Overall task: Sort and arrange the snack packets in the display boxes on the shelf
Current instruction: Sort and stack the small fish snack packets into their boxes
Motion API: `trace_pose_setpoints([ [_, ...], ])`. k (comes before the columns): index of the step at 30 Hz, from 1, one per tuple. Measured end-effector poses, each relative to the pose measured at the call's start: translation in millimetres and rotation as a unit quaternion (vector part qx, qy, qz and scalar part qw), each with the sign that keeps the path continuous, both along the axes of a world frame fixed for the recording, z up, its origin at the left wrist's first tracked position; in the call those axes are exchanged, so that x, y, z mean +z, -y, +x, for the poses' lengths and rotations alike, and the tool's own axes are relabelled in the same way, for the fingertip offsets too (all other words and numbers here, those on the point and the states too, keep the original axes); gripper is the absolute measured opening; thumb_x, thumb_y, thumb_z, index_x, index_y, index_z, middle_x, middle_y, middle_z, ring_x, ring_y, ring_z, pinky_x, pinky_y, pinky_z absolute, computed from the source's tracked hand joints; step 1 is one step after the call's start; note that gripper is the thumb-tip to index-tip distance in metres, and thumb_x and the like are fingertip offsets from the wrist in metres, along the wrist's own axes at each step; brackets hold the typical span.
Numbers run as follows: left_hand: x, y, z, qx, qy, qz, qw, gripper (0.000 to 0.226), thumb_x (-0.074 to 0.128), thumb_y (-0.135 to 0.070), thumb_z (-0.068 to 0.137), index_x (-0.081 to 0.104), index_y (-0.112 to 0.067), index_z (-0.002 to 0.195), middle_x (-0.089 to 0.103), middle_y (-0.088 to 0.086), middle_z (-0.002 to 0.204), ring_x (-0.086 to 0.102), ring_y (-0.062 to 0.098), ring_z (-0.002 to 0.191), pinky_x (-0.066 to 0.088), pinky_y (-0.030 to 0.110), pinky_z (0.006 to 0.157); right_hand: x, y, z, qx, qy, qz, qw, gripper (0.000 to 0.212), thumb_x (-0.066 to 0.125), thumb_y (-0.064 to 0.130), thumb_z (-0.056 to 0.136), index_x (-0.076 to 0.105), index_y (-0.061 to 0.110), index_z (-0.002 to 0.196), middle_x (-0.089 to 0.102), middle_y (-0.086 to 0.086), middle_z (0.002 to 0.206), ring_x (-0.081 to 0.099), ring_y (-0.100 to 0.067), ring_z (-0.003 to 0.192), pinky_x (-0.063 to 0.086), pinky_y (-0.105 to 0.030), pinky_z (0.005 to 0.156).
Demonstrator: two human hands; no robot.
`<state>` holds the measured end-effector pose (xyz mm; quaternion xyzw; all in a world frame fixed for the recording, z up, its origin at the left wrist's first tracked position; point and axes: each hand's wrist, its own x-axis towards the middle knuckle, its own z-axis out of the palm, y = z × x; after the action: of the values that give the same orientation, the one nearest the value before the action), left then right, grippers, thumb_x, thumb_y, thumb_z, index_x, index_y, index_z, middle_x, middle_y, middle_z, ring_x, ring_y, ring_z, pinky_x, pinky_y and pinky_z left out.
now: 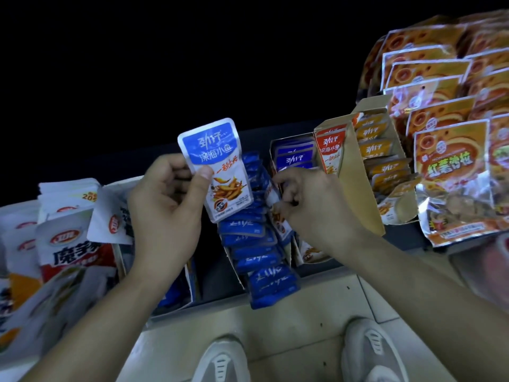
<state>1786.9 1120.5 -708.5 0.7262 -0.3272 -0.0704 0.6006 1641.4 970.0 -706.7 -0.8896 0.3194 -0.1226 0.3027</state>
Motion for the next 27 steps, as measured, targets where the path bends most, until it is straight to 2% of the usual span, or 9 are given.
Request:
trace_pose_setpoints([
  [1, 0.0, -0.6, -0.6, 0.001, -0.004, -0.004, 1.0, 0.008, 0.065, -0.019, 0.099, 0.063, -0.015, 0.105, 0.073, -0.003, 0.102, 0.072, 0.016, 0.093, 0.06, 0.039, 0.078, 3.2, 1.9, -1.6, -0.015, 0.009, 0.029, 0.999, 0.036, 0.07, 0.006, 0.089, 0.066, 0.014, 0.123, 0.063, 0.011, 0.07, 0.057, 0.0, 0.066, 0.049, -0.007, 0.069],
  [3, 1.0, -1.5, -2.1, 0.004, -0.01, -0.015, 1.0, 0.006, 0.065, -0.016, 0.099, 0.063, -0.02, 0.103, 0.073, -0.004, 0.1, 0.072, 0.017, 0.092, 0.061, 0.042, 0.079, 8.8, 7.3, -8.0, -0.036, 0.026, 0.068, 0.997, 0.031, 0.067, 0.006, 0.092, 0.068, 0.015, 0.122, 0.06, 0.014, 0.075, 0.058, 0.003, 0.069, 0.044, 0.0, 0.072],
  [7, 8.8, -2.4, -6.1, 0.029, -0.014, -0.065, 0.997, 0.015, 0.065, -0.012, 0.098, 0.06, -0.026, 0.1, 0.072, -0.009, 0.096, 0.07, 0.008, 0.09, 0.057, 0.028, 0.078, 15.3, 17.5, -22.3, -0.087, 0.119, 0.174, 0.974, 0.019, 0.067, 0.011, 0.093, 0.072, 0.029, 0.096, 0.068, 0.007, 0.081, 0.069, -0.009, 0.08, 0.059, -0.026, 0.07],
  [11, 19.7, -7.5, -7.4, 0.056, 0.023, -0.096, 0.994, 0.018, 0.065, -0.009, 0.098, 0.058, -0.025, 0.101, 0.07, -0.002, 0.1, 0.07, 0.008, 0.091, 0.055, 0.023, 0.079, 20.5, 15.9, -30.3, -0.182, 0.241, 0.324, 0.897, 0.012, 0.063, 0.006, 0.094, 0.067, 0.017, 0.098, 0.072, 0.001, 0.088, 0.073, -0.009, 0.079, 0.058, -0.022, 0.061],
  [14, 23.5, -10.0, -8.0, 0.046, 0.03, -0.097, 0.994, 0.019, 0.065, -0.009, 0.098, 0.058, -0.026, 0.102, 0.07, -0.002, 0.101, 0.07, 0.01, 0.093, 0.055, 0.024, 0.079, 17.4, 16.9, -32.6, -0.233, 0.311, 0.419, 0.821, 0.014, 0.061, 0.004, 0.094, 0.061, 0.005, 0.108, 0.073, -0.008, 0.1, 0.074, -0.017, 0.088, 0.058, -0.027, 0.063],
  [16, 23.4, -9.2, -8.7, 0.026, 0.039, -0.086, 0.995, 0.018, 0.065, -0.007, 0.098, 0.058, -0.023, 0.102, 0.07, -0.003, 0.102, 0.069, 0.009, 0.094, 0.055, 0.024, 0.081, 17.7, 16.3, -33.3, -0.23, 0.329, 0.443, 0.801, 0.019, 0.061, 0.003, 0.094, 0.057, 0.001, 0.112, 0.073, -0.009, 0.102, 0.074, -0.021, 0.094, 0.06, -0.03, 0.069],
  [20, 19.3, -6.0, -6.9, -0.033, 0.07, -0.025, 0.997, 0.01, 0.062, -0.008, 0.099, 0.059, -0.009, 0.108, 0.07, -0.004, 0.107, 0.069, 0.008, 0.101, 0.056, 0.024, 0.083, 19.6, 11.9, -29.9, -0.175, 0.349, 0.428, 0.815, 0.021, 0.058, -0.008, 0.093, 0.055, 0.009, 0.104, 0.07, 0.011, 0.073, 0.072, -0.012, 0.089, 0.057, -0.029, 0.078],
  [22, 20.1, -5.2, -1.9, -0.043, 0.085, -0.015, 0.995, 0.01, 0.062, -0.01, 0.1, 0.059, -0.011, 0.11, 0.069, -0.007, 0.108, 0.069, 0.007, 0.103, 0.057, 0.024, 0.085, 20.6, 10.7, -24.0, -0.156, 0.337, 0.412, 0.832, 0.023, 0.058, -0.007, 0.093, 0.057, 0.009, 0.109, 0.072, 0.009, 0.08, 0.071, -0.017, 0.096, 0.058, -0.034, 0.084],
  [27, 28.9, 3.6, 9.5, -0.048, 0.152, -0.029, 0.987, 0.014, 0.061, -0.012, 0.101, 0.058, -0.013, 0.114, 0.064, -0.013, 0.112, 0.064, 0.0, 0.109, 0.054, 0.022, 0.09, 29.3, 10.1, -15.3, -0.158, 0.359, 0.417, 0.82, 0.013, 0.06, 0.001, 0.095, 0.06, 0.013, 0.095, 0.072, 0.005, 0.085, 0.071, -0.012, 0.09, 0.055, -0.029, 0.083],
])
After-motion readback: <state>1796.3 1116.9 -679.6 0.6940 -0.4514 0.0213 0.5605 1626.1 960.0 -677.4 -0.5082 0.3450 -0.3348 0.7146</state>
